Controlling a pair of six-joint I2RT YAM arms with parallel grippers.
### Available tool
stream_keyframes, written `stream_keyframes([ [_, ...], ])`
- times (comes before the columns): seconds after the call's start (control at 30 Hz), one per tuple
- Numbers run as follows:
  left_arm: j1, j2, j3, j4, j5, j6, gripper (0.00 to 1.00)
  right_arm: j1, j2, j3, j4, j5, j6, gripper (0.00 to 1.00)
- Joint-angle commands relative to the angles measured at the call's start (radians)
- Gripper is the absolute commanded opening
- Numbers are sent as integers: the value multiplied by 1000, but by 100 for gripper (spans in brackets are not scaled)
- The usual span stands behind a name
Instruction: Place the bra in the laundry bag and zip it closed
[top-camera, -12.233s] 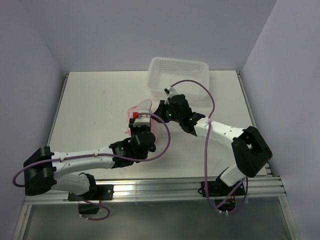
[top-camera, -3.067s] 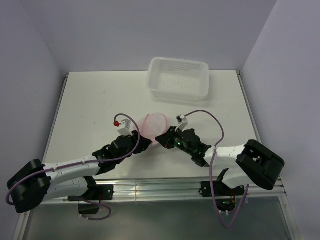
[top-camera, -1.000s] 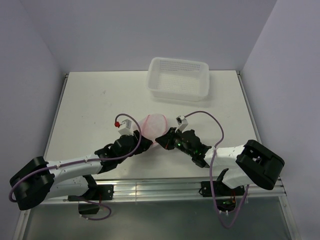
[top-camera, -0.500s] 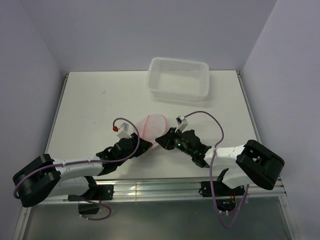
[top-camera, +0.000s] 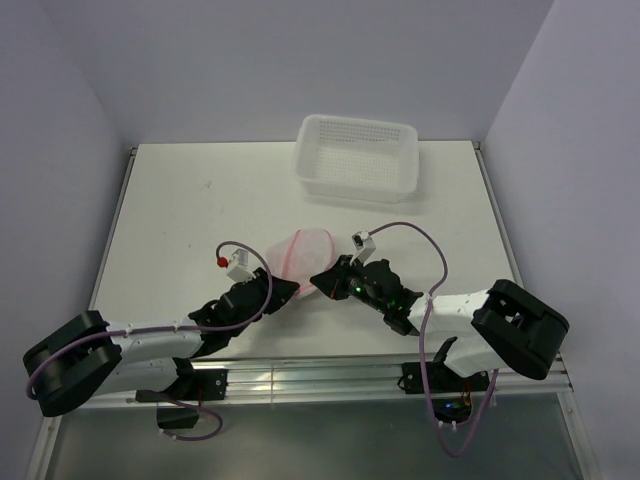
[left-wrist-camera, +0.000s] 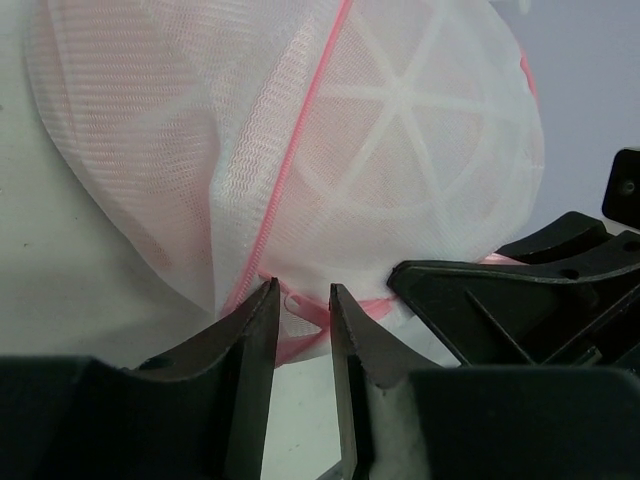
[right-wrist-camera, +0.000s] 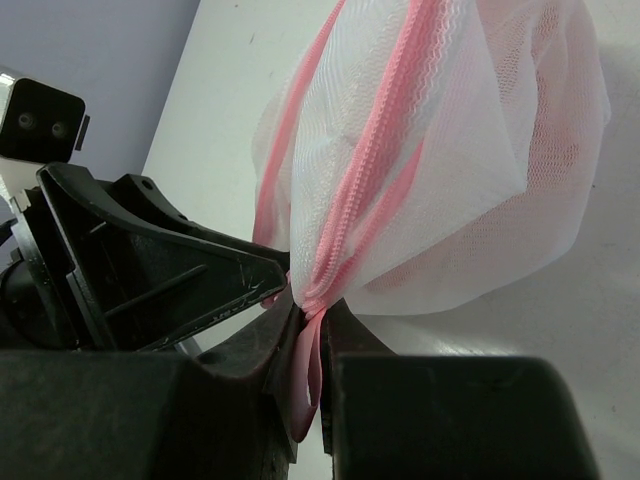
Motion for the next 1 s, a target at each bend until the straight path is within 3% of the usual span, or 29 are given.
stream_keyframes([
  [0.0, -5, 29, -14, 107, -33, -15, 33, 11, 9, -3, 55, -7, -2, 0],
  [0.17, -5, 49, -15, 146, -40, -14, 31, 15, 9, -6, 57, -2, 0, 0],
  [0.37, -5, 38, -24, 160, -43, -32, 20, 17, 9, -6, 58, -2, -2, 0],
  [0.47, -6, 29, -30, 147, -27, -58, 27, 17, 9, -7, 58, -1, -2, 0],
  [0.5, -8, 25, -37, 125, -26, -70, 39, 17, 7, -7, 60, 1, -2, 0],
  [0.6, -14, -10, -56, 73, -27, -101, 55, 17, 4, -6, 57, 4, -5, 0],
  [0.77, -22, -58, -72, 38, -27, -141, 57, 18, 18, -10, 74, -2, 4, 0],
  [0.97, -31, -18, -66, 80, -1, -164, 50, 20, 20, -3, 72, -1, 6, 0],
])
